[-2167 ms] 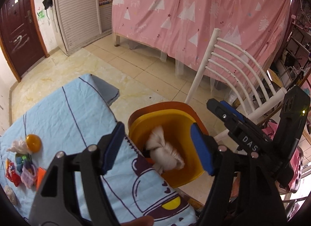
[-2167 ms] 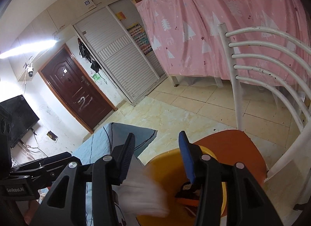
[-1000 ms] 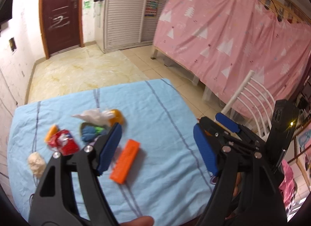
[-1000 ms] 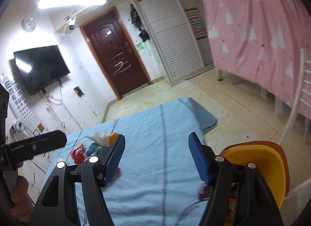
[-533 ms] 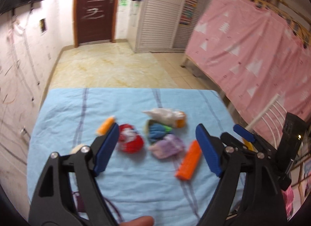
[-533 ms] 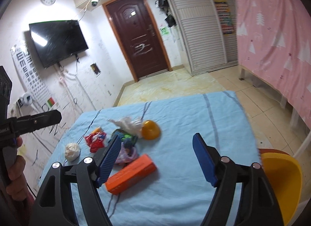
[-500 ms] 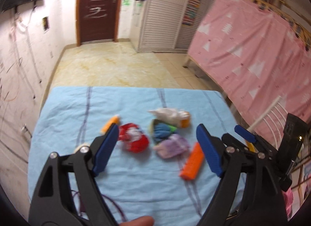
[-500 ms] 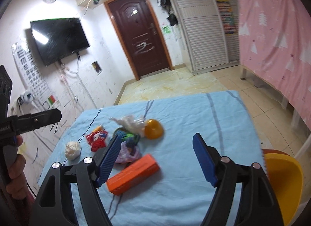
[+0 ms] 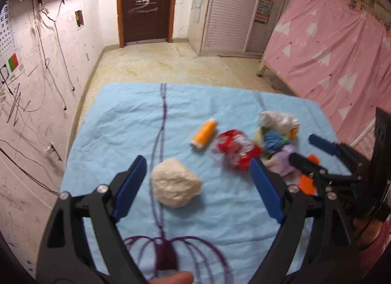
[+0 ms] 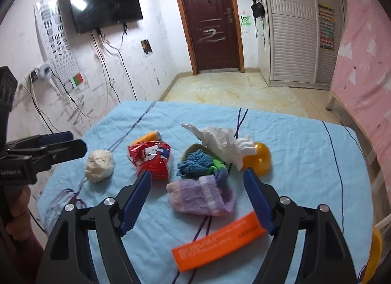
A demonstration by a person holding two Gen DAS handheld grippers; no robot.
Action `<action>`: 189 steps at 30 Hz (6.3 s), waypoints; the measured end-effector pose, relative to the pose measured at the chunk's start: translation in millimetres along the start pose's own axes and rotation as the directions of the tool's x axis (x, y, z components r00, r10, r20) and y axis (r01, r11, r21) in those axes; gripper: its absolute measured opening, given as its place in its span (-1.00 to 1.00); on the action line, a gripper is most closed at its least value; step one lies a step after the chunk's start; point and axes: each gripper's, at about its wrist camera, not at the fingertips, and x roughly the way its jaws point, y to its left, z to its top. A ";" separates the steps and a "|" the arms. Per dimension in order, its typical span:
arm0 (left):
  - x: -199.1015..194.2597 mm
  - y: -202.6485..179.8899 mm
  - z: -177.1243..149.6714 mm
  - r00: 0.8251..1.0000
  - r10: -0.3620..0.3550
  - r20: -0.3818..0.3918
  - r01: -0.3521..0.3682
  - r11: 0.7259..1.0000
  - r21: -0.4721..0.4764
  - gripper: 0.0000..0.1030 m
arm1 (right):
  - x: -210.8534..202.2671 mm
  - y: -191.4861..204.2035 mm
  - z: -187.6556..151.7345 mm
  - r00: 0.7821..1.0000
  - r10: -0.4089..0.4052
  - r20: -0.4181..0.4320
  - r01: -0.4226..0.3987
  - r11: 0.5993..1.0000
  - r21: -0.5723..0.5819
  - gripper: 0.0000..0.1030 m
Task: Collect trash
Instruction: 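Grasp the beige crumpled paper ball with the left gripper while the right grasps the purple sock bundle, then carry the paper ball and sock bundle over the yellow bin and open both grippers, then move both open grippers back over the bedsheet, then grasp the orange thread spool with the left gripper while the right grasps the white tissue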
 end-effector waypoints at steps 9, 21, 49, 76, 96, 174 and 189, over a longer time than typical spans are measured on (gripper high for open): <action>31.7 12.1 -9.7 0.996 0.048 -0.075 -0.045 0.998 0.040 0.68 | 31.8 5.4 1.4 0.997 0.003 -0.077 -0.004 1.000 -0.014 0.39; 52.2 15.2 -14.9 0.992 0.036 -0.117 -0.033 0.999 0.030 0.67 | 41.5 -2.8 -1.0 0.992 -0.006 -0.124 0.008 1.000 0.011 -0.24; -2.1 -5.1 -12.9 1.000 -0.018 0.010 0.018 1.000 0.000 0.05 | -53.0 -18.9 6.5 0.974 0.196 0.118 -0.211 0.969 0.128 -0.69; -28.2 -141.1 -1.6 0.993 -0.103 0.055 0.089 0.973 0.213 0.06 | -148.9 -133.1 -56.6 0.957 0.007 0.290 -0.102 0.944 0.314 -0.68; -32.0 -291.8 -10.3 0.972 -0.235 0.005 0.211 0.882 0.421 0.06 | -204.0 -238.8 -123.9 0.922 -0.224 0.317 0.032 0.858 0.513 -0.68; 11.4 -89.1 66.2 0.995 -0.089 0.039 0.085 0.993 0.083 0.54 | -52.1 -81.8 1.6 0.993 0.005 0.120 -0.030 0.977 0.213 0.14; 61.9 -22.9 68.6 0.997 -0.023 -0.067 0.025 0.999 0.025 0.54 | 10.3 -20.3 29.5 0.999 0.036 0.002 -0.036 0.999 0.038 0.19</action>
